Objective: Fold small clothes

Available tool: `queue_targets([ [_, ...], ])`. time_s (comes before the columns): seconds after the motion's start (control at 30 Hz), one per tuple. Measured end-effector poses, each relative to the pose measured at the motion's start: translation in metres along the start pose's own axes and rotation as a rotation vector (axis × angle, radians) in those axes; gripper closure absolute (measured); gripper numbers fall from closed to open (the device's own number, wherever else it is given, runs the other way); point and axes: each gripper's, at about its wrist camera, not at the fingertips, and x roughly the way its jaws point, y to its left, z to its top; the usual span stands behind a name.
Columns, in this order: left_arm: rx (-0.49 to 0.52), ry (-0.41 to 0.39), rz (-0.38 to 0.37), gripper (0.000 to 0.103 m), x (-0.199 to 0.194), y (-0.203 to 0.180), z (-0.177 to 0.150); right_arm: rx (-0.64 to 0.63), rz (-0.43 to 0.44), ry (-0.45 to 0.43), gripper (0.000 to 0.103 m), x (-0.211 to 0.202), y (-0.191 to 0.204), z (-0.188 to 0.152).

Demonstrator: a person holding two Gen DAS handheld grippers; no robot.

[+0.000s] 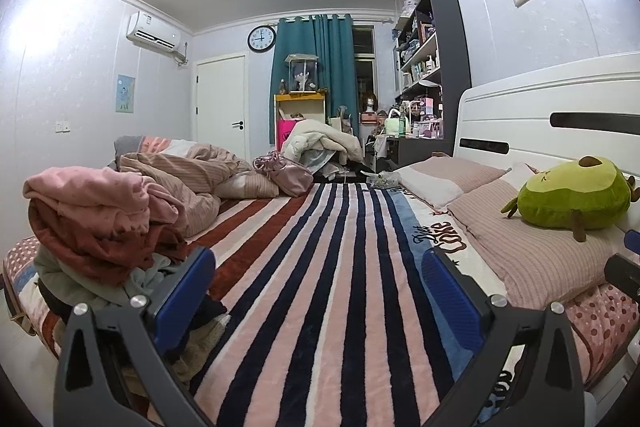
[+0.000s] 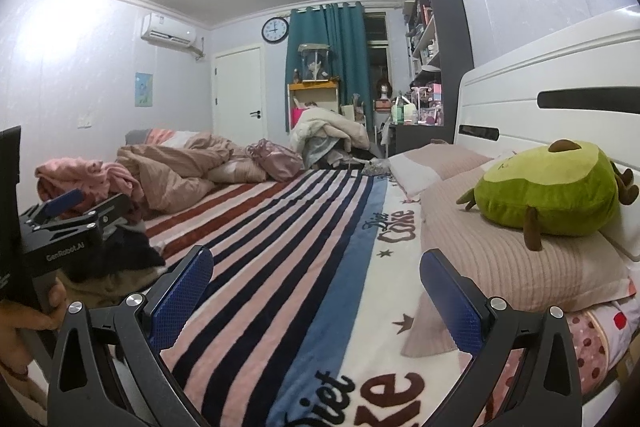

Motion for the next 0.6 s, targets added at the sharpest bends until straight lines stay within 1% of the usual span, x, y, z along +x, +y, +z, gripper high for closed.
queue_targets([
  [0.43,0.003,-0.024,-0.003,0.001,-0.01,-0.004,0.002,0.011,-0.01,-0.012,0.0,-0.012,-0.002,0.001],
  [0.6,0.008,-0.029,-0.024,0.001,-0.017,-0.007,0.003,0.005,-0.002,-0.026,0.0,-0.02,0.001,0.003],
])
